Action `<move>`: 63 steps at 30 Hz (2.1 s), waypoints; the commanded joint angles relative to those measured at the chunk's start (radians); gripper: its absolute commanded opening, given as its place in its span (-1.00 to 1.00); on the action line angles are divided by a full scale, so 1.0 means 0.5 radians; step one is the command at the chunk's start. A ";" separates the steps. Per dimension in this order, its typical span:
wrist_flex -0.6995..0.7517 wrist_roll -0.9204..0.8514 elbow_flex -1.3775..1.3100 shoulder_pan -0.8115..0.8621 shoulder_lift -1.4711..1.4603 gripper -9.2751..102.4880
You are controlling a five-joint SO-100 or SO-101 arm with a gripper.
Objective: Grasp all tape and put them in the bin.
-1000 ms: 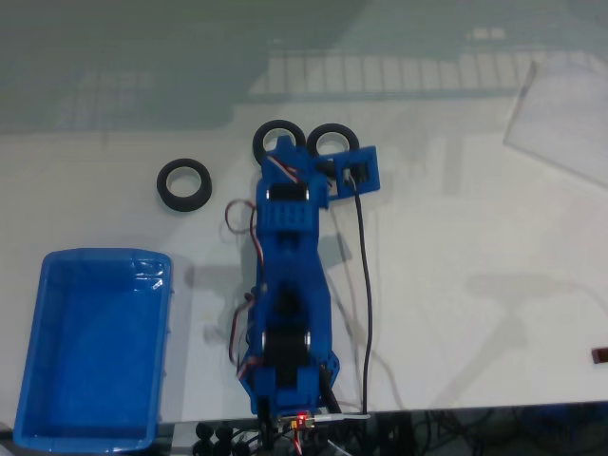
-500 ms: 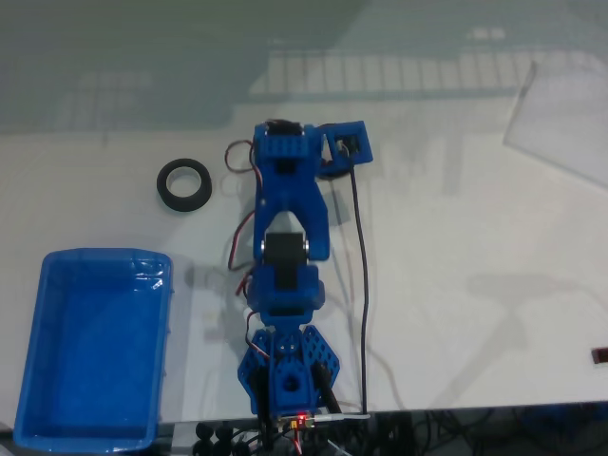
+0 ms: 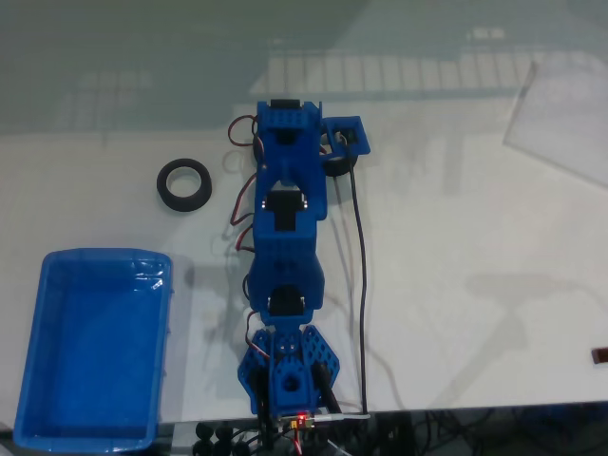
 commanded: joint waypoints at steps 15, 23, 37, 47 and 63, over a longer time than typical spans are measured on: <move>-0.107 0.000 -0.144 -0.025 -0.074 -0.83; -0.144 0.049 -0.147 -0.067 0.006 -0.83; 0.061 0.135 0.006 -0.448 0.991 -0.83; 0.549 0.117 0.236 -1.292 2.010 -0.83; 0.758 0.399 0.552 -2.945 2.209 -0.83</move>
